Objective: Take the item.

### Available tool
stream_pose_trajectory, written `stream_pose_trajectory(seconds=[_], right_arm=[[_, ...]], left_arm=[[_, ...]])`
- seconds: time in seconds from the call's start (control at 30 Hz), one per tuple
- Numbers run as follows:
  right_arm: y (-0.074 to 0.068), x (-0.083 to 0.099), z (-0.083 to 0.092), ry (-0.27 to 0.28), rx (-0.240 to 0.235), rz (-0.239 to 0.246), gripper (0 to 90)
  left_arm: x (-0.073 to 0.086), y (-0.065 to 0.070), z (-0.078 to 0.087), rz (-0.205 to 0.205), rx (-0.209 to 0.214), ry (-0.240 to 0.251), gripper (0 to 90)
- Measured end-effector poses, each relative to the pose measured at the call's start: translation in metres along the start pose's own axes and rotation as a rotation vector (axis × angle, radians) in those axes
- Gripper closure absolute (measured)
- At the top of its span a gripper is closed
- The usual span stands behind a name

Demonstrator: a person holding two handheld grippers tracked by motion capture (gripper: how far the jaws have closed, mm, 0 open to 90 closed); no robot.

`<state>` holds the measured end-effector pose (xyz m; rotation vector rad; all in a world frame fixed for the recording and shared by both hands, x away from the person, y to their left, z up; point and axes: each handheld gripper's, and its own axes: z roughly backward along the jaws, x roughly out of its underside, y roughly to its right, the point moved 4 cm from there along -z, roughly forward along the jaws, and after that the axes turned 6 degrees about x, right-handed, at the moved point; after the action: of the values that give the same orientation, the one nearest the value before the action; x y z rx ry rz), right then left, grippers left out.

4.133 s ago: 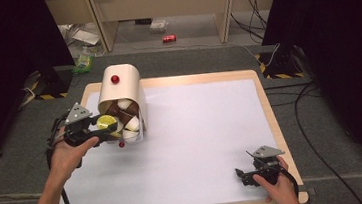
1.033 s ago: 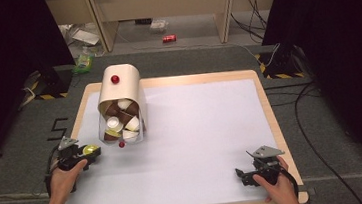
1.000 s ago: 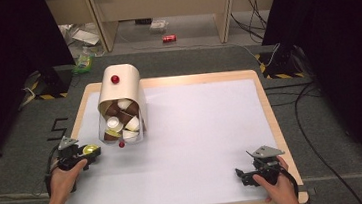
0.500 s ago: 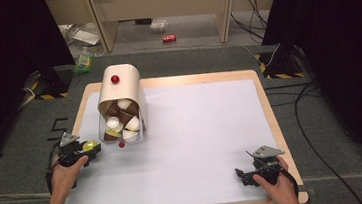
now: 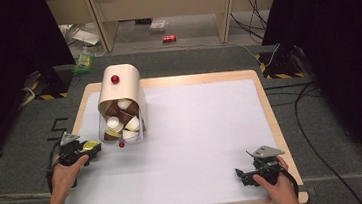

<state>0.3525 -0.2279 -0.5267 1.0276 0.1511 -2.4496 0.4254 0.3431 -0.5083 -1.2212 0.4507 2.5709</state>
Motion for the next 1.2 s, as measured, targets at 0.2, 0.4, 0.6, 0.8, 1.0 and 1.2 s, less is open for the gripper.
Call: stream_pose_trajectory(seconds=[0.2, 0.4, 0.6, 0.8, 1.0, 1.2], right_arm=[[0.0, 0.0, 0.0, -0.001, -0.001, 0.001, 0.6], [0.0, 0.0, 0.0, 0.002, 0.0, 0.0, 0.5], [0.0, 0.0, 0.0, 0.0, 0.0, 0.0, 0.6], [0.0, 0.0, 0.0, 0.0, 0.0, 0.0, 0.5], [0.0, 0.0, 0.0, 0.0, 0.0, 0.0, 0.5], [0.0, 0.0, 0.0, 0.0, 0.0, 0.0, 0.6]], left_arm=[[-0.001, 0.002, 0.003, -0.001, 0.009, 0.001, 36.7], [-0.004, 0.005, 0.01, 0.0, 0.003, 0.02, 23.9], [-0.004, 0.009, 0.017, 0.01, 0.017, 0.017, 20.9], [-0.002, 0.011, 0.02, 0.015, 0.015, 0.017, 20.4], [0.007, 0.018, 0.027, 0.023, 0.018, 0.03, 19.1], [0.017, 0.028, 0.032, 0.022, 0.025, 0.04, 18.6]])
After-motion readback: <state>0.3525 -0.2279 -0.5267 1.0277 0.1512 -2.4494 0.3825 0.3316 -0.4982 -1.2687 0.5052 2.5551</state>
